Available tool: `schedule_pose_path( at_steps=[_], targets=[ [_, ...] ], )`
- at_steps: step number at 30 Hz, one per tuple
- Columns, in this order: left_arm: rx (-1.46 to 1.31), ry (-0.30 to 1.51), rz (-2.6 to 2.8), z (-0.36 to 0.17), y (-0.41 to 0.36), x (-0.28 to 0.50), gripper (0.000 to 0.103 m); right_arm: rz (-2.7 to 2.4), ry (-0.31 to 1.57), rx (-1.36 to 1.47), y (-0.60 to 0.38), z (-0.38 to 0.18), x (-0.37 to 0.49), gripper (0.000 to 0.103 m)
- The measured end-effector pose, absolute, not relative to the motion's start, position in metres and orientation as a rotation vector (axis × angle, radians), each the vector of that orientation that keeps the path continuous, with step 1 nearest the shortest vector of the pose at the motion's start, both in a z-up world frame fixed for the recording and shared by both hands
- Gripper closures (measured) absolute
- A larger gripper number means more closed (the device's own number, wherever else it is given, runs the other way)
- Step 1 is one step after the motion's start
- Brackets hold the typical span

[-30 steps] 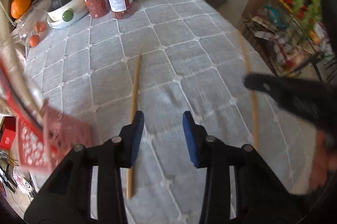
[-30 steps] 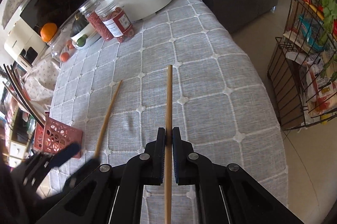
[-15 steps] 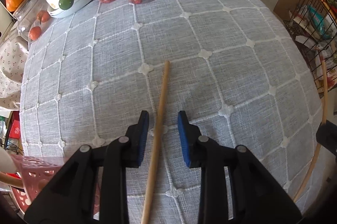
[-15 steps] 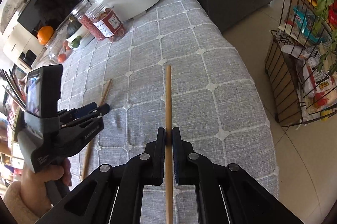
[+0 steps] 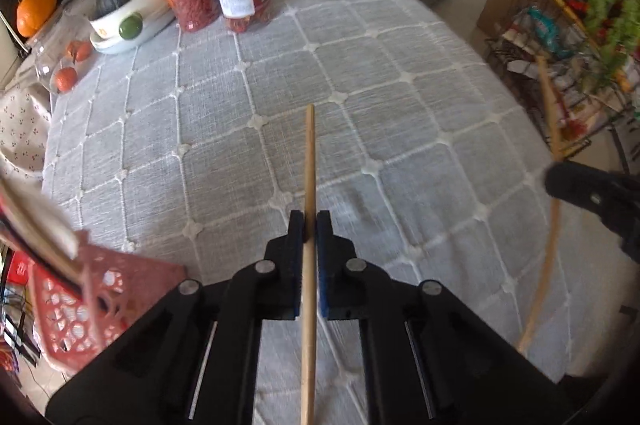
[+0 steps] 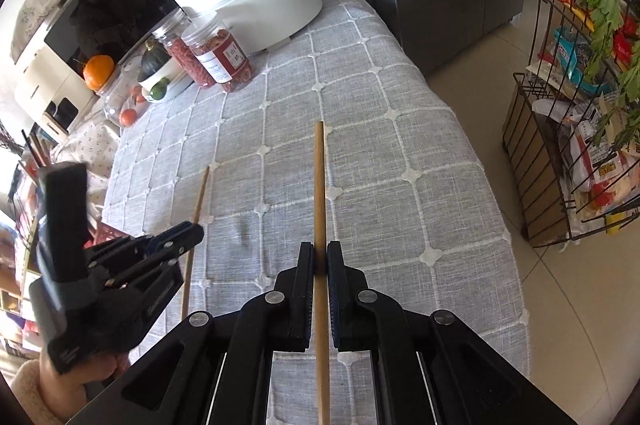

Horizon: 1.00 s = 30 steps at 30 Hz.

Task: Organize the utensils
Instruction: 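Lift both wooden chopsticks upright and carry them toward the pink basket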

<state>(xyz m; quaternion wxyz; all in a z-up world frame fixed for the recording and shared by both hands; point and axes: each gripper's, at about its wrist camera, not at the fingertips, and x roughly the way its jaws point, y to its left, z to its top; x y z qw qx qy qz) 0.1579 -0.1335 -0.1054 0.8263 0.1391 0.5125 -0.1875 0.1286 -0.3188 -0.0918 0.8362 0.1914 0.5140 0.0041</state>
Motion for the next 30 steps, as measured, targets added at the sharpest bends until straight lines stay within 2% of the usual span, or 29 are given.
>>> schedule_pose_path(
  at_steps=[12, 18, 30],
  targets=[
    [0.227, 0.893, -0.506, -0.025, -0.076, 0.098, 0.096, 0.068, 0.976, 0.347, -0.285, -0.048, 0.103, 0.096],
    [0.125, 0.781, -0.499, -0.015, -0.039, 0.075, 0.096, 0.096, 0.919, 0.284, -0.265, -0.028, 0.095, 0.097],
    [-0.058, 0.578, -0.48, 0.052, 0.018, 0.063, 0.096, 0.146, 0.774, 0.186, -0.224, 0.017, 0.09, 0.097]
  ],
)
